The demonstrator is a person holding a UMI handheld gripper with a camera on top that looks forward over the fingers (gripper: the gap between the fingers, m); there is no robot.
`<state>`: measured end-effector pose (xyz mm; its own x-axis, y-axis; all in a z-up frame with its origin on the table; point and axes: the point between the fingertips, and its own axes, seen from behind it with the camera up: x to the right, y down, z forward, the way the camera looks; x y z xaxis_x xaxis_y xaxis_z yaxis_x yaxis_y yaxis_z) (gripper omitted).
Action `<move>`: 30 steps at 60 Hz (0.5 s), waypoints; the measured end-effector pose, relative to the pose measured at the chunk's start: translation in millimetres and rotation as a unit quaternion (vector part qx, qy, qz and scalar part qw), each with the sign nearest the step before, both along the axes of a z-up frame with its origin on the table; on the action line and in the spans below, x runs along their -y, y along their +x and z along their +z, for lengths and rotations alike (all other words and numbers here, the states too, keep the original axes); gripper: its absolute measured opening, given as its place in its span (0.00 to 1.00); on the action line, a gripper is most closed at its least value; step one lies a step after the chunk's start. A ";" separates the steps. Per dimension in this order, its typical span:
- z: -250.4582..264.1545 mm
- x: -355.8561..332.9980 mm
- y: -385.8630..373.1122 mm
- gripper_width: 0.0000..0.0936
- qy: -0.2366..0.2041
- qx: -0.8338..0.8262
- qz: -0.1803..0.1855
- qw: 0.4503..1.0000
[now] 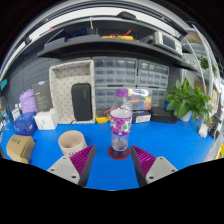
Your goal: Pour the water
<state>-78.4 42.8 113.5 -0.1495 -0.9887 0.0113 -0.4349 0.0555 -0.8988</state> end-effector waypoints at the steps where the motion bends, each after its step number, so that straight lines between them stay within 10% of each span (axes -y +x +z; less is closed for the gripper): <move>1: 3.7 -1.8 -3.8 0.75 -0.001 0.000 0.001 1.000; 30: 114.0 -30.4 -58.5 0.75 0.013 0.024 0.009 1.000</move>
